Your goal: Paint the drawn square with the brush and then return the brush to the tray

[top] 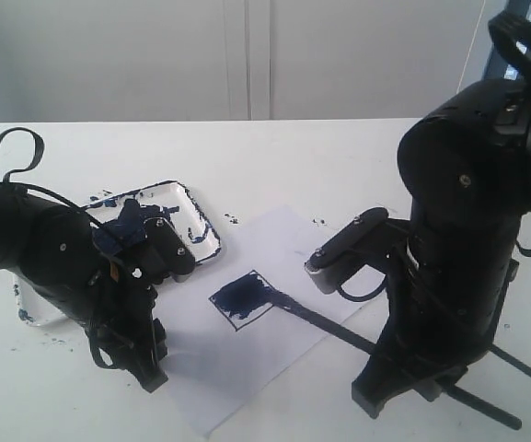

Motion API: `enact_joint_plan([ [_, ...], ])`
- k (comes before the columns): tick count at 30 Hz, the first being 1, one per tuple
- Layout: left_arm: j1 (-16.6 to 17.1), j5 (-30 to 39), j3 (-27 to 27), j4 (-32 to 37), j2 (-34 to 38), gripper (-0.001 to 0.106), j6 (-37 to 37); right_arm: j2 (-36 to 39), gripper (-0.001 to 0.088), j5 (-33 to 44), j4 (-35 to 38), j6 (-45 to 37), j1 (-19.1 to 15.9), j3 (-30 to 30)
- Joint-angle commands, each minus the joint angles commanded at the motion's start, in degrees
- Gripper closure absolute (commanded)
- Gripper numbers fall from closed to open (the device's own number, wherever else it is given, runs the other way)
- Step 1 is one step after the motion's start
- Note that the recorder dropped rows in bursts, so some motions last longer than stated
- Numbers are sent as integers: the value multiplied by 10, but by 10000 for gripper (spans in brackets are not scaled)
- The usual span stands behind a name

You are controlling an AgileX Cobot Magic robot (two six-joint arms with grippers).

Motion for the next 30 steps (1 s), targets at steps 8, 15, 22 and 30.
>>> enact_joint_plan([
  [8,0,0,0,0,0,574,0,0,868,0,53,-26,0,0],
  [15,0,0,0,0,0,574,0,0,868,0,78,-42,0,0],
  [22,0,0,0,0,0,574,0,0,868,0,54,-39,0,0],
  [30,0,0,0,0,0,574,0,0,868,0,-33,16,0,0],
])
